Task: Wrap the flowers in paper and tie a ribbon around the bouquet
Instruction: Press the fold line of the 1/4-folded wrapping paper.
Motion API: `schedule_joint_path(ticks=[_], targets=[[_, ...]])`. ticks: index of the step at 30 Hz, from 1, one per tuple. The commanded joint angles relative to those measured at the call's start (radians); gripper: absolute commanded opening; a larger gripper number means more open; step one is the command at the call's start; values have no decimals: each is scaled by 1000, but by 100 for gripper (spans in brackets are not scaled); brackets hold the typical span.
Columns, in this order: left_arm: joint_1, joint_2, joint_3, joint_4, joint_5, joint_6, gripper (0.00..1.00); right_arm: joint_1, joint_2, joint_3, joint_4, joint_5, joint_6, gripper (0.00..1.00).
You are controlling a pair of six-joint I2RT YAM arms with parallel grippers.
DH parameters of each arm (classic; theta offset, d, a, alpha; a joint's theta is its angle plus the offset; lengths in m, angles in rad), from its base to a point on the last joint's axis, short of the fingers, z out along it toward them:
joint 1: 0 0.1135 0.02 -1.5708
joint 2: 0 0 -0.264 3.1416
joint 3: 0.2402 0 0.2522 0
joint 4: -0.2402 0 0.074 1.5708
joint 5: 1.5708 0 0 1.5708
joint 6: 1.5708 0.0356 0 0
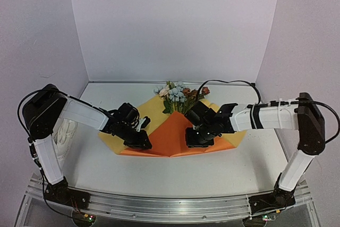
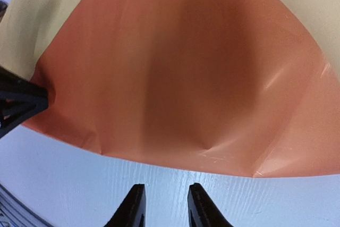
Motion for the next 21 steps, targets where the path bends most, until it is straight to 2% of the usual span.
schedule_joint_path(ticks=[1, 9, 21], targets=[[12, 25, -1, -116, -101, 37, 19, -6, 42, -17, 94, 41, 105, 22], [18, 20, -14, -113, -99, 45, 19, -6, 70, -102, 174, 82, 140, 16], [26, 18, -21, -115, -94, 56, 19, -20, 18, -237, 184, 175, 196, 14]])
